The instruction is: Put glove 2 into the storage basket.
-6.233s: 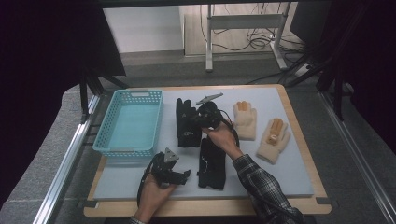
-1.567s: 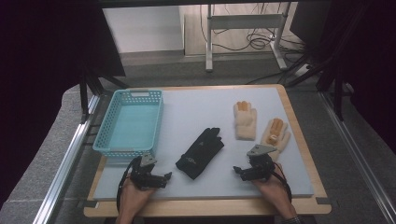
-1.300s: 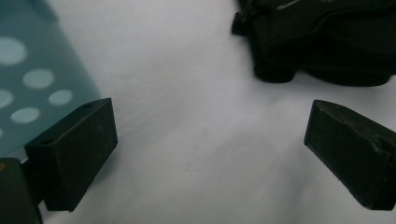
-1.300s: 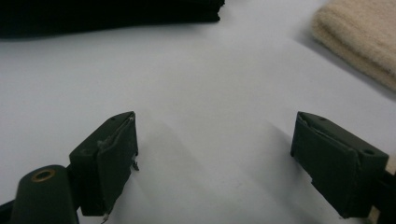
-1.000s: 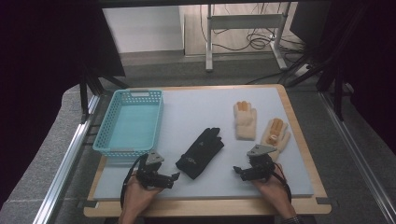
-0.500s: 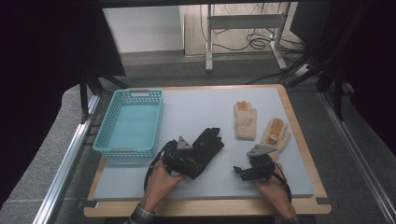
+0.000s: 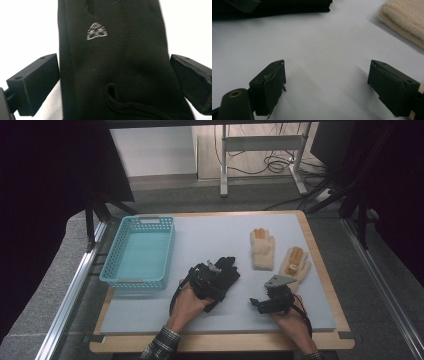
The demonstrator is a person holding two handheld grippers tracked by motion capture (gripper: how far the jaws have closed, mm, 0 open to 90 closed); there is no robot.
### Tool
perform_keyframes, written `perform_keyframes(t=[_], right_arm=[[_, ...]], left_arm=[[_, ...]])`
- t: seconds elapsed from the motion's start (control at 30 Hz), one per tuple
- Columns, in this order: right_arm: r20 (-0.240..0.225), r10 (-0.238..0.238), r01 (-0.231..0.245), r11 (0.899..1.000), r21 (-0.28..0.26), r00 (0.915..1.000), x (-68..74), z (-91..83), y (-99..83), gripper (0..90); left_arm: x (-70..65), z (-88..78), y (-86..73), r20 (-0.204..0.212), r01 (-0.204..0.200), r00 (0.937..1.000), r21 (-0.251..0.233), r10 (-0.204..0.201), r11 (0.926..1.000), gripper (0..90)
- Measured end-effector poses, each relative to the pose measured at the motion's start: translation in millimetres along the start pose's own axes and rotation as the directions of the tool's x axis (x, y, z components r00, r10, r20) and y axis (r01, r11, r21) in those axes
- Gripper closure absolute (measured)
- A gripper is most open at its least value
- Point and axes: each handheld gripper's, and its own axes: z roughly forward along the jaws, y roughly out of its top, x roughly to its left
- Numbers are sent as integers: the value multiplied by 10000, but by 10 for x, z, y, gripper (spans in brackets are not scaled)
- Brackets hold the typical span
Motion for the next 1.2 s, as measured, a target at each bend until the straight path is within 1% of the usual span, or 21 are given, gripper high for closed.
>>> perform_keyframes(t=[0.03, 0.07, 0.1, 0.13, 0.17, 0.2, 0.23, 0.33, 0.37, 0.5, 0.53, 0.67, 0.73, 0.77, 0.8, 0.83, 0.87, 0.93, 1.0, 1.07, 1.2], right_arm=[[-1, 3, -3, 10000, -1, 10000, 0, 0, 0, 144], [0, 3, -3, 10000, 0, 10000, 0, 0, 0, 143], [0, 3, -3, 10000, 0, 10000, 0, 0, 0, 143], [0, 3, -3, 10000, 1, 10000, 0, 0, 0, 143], [0, 2, -2, 10000, 1, 10000, 0, 0, 0, 144], [-2, 2, -2, 10000, 0, 10000, 0, 0, 0, 144], [0, 3, -3, 10000, -1, 10000, 0, 0, 0, 144], [1, -1, 1, 10000, -1, 10000, 1, 0, 0, 144], [3, -2, 2, 10000, 0, 10000, 1, 0, 0, 144], [3, 3, -3, 10000, 2, 10000, 1, 0, 0, 144], [3, 3, -3, 10000, 3, 10000, 1, 0, 0, 144], [6, -10, 10, 10000, 7, 10000, 1, 0, 0, 144], [7, -11, 11, 10000, 6, 10000, 1, 0, -1, 144], [8, -10, 10, 10000, 7, 10000, 1, 0, -1, 144], [5, -8, 8, 10000, 4, 10000, 1, 0, 0, 144], [5, -8, 8, 10000, 4, 10000, 1, 0, 0, 144], [5, -7, 7, 10000, 4, 10000, 1, 0, 0, 144], [2, -5, 5, 10000, 4, 10000, 1, 1, 0, 144], [3, -6, 6, 10000, 3, 10000, 0, 1, 0, 144], [0, -1, 1, 10000, 5, 10000, 0, 1, 0, 144], [0, -3, 3, 10000, 8, 10000, 0, 0, 0, 144]], left_arm=[[18, 27, -5, 21, 148, 9999, 53, -148, 9999, 0], [44, 60, -11, 267, 258, 9993, 106, -261, 9996, 0], [44, 60, -11, 267, 258, 9993, 106, -261, 9996, 0], [37, 75, -16, 475, 234, 9986, 96, -238, 9997, 0], [37, 75, -16, 475, 234, 9986, 96, -238, 9997, 0], [17, 82, -17, 535, 94, 9985, 167, -103, 9998, 0], [-13, 88, -18, 377, -118, 9992, 198, 111, 9997, 0], [15, 89, -10, 484, -56, 9988, 260, 43, 9996, 1], [28, 80, -3, 467, -54, 9989, 309, 39, 9995, 17], [68, 48, 22, 373, 124, 9992, 413, -139, 9991, 145], [105, 34, 27, 399, 215, 9989, 382, -230, 9990, 182], [152, 9, 20, 432, 237, 9988, 334, -251, 9992, 291], [197, -13, 19, 475, 337, 9983, 263, -349, 9991, 372], [197, -13, 19, 475, 337, 9983, 263, -349, 9991, 431], [215, -26, 20, 571, 383, 9976, 218, -395, 9990, 512], [234, -41, 20, 757, 433, 9962, 132, -442, 9990, 512], [256, -48, 21, 858, 547, 9948, 114, -555, 9984, 560], [272, -61, 24, 940, 639, 9935, 80, -644, 9979, 606], [271, -72, 31, 939, 596, 9938, 61, -599, 9982, 643], [277, -93, 58, 954, 600, 9936, 9, -598, 9982, 654], [297, -109, 107, 808, 596, 9949, 45, -598, 9982, 656]])
